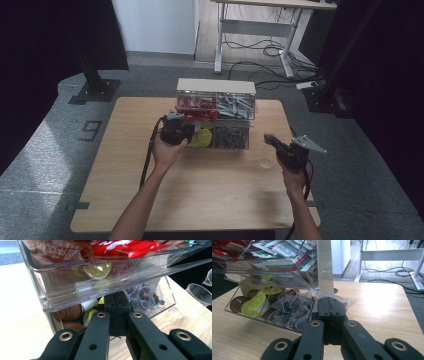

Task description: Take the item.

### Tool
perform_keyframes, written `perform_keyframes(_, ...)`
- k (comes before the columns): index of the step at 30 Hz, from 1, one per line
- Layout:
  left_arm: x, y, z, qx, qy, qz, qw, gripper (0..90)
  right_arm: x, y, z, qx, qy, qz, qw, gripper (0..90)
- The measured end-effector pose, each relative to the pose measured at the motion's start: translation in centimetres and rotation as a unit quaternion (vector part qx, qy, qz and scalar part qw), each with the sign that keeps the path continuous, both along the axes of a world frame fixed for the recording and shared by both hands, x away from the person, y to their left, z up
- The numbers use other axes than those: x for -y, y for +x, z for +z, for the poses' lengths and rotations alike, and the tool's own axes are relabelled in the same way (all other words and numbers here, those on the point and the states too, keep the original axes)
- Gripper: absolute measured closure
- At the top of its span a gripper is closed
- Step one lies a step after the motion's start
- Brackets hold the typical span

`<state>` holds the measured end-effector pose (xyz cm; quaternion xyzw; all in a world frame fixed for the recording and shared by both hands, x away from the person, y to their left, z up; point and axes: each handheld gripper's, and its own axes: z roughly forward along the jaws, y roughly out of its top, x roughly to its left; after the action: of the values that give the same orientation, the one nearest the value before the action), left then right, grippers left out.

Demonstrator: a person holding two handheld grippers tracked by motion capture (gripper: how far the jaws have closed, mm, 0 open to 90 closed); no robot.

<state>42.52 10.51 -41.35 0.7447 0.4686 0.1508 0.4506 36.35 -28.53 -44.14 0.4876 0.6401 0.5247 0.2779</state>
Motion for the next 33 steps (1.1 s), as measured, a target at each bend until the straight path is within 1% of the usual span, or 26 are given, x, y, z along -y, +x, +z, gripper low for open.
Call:
perform_keyframes(15,0.2,0.1,-0.2,-0.002,0.001,-0.001,1.0,90.0,1.6,0.1,-0.6,-0.008,0.004,-0.02,0.9998,89.2)
perform_keyframes(22,0.5,0.1,-0.3,-0.003,0.005,-0.003,1.0,90.0,1.8,0.2,-0.9,-0.012,0.005,-0.02,0.9997,88.8)
perform_keyframes(23,0.5,0.1,-0.3,-0.003,0.005,-0.004,1.0,90.0,1.8,0.2,-1.0,-0.011,0.004,-0.018,0.9998,86.8)
perform_keyframes(25,0.6,0.1,-0.4,-0.003,0.005,-0.004,1.0,90.0,1.8,0.2,-1.0,-0.006,-0.001,-0.02,0.9998,80.2)
perform_keyframes(29,0.6,0.1,-0.4,-0.004,0.006,-0.005,1.0,90.0,1.8,0.1,-1.1,-0.004,-0.006,-0.024,0.9997,76.3)
perform_keyframes(33,0.7,0.1,-0.4,-0.004,0.007,-0.005,1.0,90.0,1.8,-0.1,-1.3,-0.003,-0.005,-0.023,0.9997,73.6)
